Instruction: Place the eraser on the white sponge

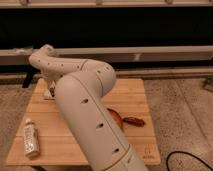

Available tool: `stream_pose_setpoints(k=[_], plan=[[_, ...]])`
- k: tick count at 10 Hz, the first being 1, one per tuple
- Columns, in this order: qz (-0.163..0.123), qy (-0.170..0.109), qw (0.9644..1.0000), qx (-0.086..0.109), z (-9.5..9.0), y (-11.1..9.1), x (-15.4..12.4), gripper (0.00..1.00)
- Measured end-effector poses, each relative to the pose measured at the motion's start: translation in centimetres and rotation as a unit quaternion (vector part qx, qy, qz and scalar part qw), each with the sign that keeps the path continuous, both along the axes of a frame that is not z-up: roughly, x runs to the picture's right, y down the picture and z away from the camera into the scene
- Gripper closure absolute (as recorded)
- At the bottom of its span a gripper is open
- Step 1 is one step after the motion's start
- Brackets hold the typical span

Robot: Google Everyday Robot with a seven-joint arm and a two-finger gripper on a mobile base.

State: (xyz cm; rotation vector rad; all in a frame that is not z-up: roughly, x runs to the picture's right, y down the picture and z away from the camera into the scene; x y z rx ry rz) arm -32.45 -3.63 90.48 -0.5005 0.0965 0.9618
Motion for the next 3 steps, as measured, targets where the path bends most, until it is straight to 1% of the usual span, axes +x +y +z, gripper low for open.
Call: stream_pose_setpoints(k=[1, 2, 3], plan=[[0.002, 0.004, 1.0000, 0.000, 0.12, 0.04, 0.13, 0.94], [-0.001, 0.014, 0.9999, 0.002, -0.18, 0.30, 0.33, 0.82], [-0.003, 0.015, 0.9999, 0.002, -0.25, 0.45, 0.40, 0.73]])
